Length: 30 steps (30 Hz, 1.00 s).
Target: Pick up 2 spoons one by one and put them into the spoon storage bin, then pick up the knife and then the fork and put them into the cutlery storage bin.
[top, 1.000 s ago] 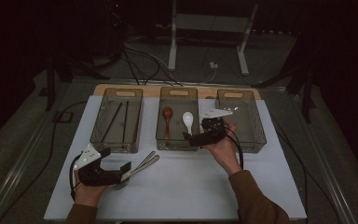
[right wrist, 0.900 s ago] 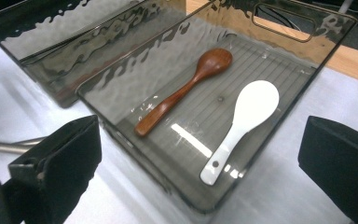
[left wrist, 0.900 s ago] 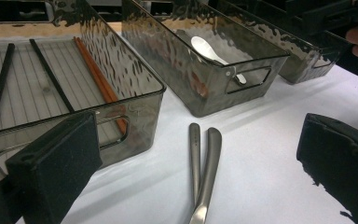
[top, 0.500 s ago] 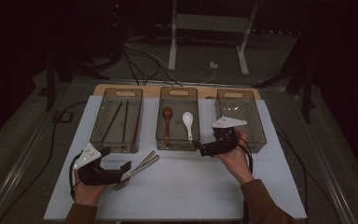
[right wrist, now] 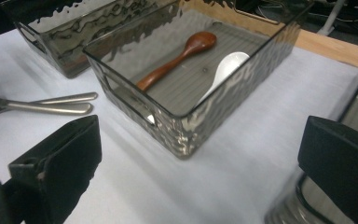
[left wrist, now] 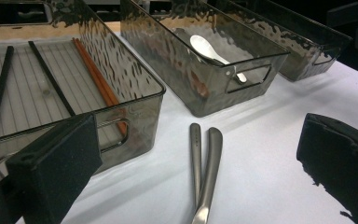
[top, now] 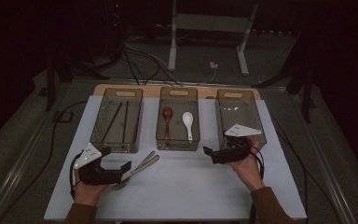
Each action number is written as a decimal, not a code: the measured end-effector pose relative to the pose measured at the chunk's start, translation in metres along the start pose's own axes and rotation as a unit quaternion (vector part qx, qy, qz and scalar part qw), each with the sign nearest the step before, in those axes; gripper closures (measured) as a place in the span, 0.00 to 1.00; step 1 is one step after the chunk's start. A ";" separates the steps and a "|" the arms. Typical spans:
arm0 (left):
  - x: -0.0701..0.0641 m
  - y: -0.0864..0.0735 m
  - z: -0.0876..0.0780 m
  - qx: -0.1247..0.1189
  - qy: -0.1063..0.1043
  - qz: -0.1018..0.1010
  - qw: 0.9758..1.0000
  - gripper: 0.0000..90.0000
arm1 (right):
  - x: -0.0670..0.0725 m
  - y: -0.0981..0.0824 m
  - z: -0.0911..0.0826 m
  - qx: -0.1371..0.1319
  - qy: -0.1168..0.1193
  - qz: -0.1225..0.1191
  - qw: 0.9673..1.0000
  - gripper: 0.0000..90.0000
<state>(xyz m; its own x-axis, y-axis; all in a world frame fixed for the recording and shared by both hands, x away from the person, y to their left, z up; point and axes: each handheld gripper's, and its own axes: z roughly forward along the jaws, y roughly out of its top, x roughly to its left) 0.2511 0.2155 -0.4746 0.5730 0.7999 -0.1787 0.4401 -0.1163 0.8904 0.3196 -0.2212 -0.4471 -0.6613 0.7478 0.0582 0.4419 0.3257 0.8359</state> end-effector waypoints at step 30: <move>-0.001 -0.010 0.039 0.162 -0.036 0.052 0.985 0.05 | -0.024 -0.059 -0.041 -0.007 -0.017 0.046 0.999 0.00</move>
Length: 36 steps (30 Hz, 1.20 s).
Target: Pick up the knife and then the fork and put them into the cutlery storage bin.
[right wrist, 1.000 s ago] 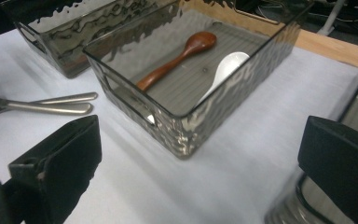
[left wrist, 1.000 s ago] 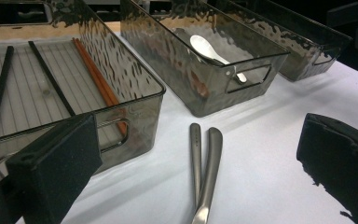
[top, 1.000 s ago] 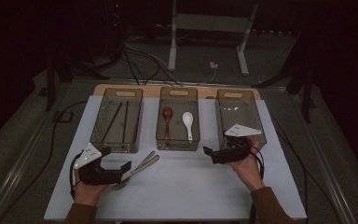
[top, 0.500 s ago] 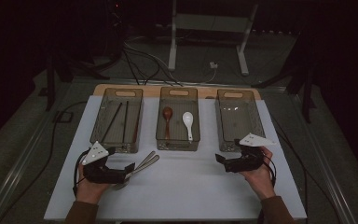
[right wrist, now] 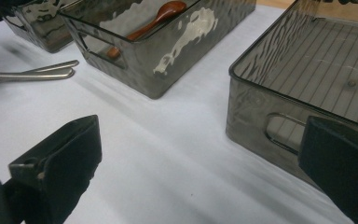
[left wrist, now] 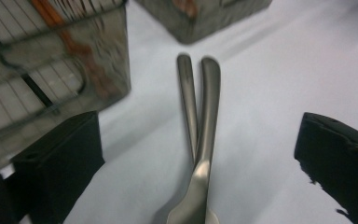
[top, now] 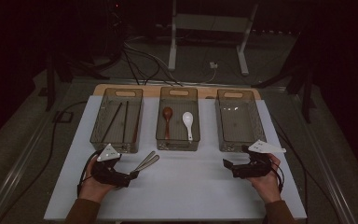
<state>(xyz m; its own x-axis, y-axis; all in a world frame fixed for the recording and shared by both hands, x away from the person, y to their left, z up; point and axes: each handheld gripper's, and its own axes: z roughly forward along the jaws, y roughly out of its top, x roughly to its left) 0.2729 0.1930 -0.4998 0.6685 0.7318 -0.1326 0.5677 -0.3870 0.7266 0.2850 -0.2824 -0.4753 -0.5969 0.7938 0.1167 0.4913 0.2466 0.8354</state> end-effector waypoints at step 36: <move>-0.006 0.002 0.023 0.095 -0.002 0.076 0.993 0.90 | -0.003 -0.004 0.002 -0.001 0.000 0.014 1.000 0.00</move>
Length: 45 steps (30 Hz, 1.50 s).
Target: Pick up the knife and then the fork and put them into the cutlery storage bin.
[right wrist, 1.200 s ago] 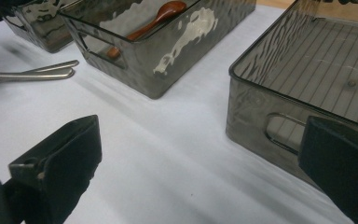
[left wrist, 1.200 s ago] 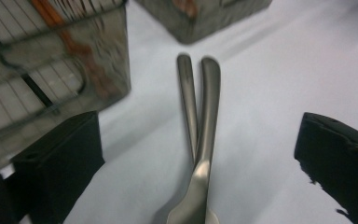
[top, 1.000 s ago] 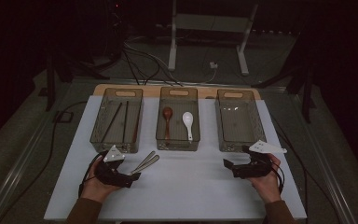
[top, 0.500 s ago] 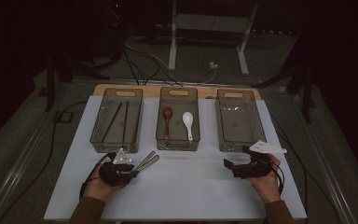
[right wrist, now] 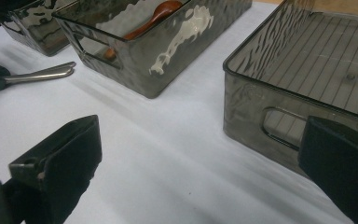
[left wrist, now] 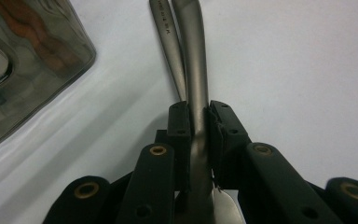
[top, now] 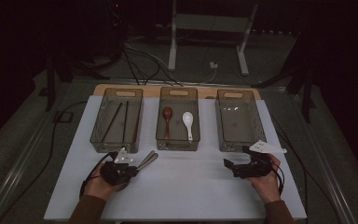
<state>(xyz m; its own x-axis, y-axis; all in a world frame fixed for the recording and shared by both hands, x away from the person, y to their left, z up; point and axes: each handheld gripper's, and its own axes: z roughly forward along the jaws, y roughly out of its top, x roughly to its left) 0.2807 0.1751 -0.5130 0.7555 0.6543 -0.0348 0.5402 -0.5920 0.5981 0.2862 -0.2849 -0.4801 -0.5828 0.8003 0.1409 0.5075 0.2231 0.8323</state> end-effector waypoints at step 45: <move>-0.001 0.007 0.005 0.003 0.015 -0.006 1.000 0.90 | 0.001 -0.002 0.002 0.006 0.006 0.003 1.000 0.00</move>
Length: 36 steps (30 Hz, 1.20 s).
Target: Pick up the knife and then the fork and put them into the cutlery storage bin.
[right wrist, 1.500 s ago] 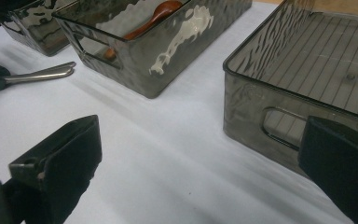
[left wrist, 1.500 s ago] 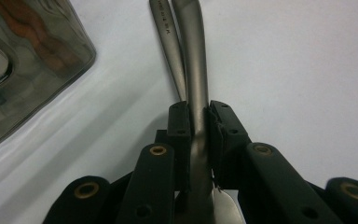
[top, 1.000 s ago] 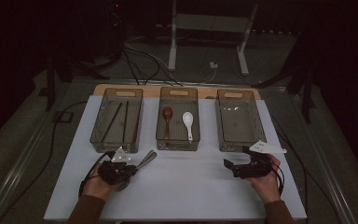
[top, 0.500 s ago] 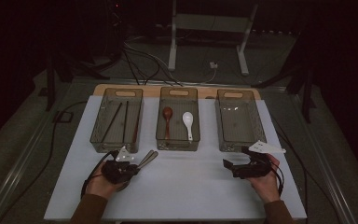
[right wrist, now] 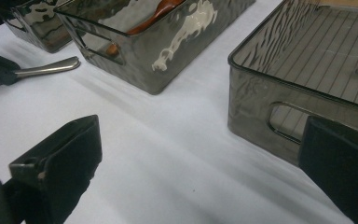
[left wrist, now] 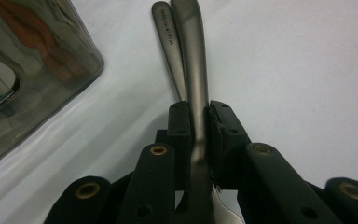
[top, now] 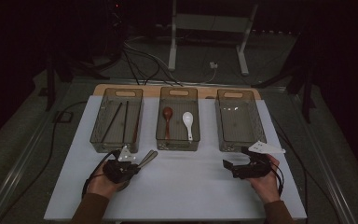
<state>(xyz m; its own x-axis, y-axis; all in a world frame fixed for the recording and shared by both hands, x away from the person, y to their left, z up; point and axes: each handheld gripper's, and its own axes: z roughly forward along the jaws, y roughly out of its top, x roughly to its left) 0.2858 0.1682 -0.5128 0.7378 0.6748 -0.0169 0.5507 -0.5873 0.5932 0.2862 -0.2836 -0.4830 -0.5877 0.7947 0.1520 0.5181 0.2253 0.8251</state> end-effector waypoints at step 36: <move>-0.016 0.023 -0.022 -0.063 -0.009 -0.001 0.998 0.91 | 0.006 0.001 0.003 0.002 0.008 -0.004 1.000 0.00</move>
<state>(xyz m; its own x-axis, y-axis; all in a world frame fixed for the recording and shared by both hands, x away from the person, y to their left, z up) 0.2776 0.1537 -0.4810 0.7439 0.6675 -0.0322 0.4996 -0.5236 0.6901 0.2850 -0.2774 -0.4827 -0.6017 0.7837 0.1541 0.5152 0.2334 0.8247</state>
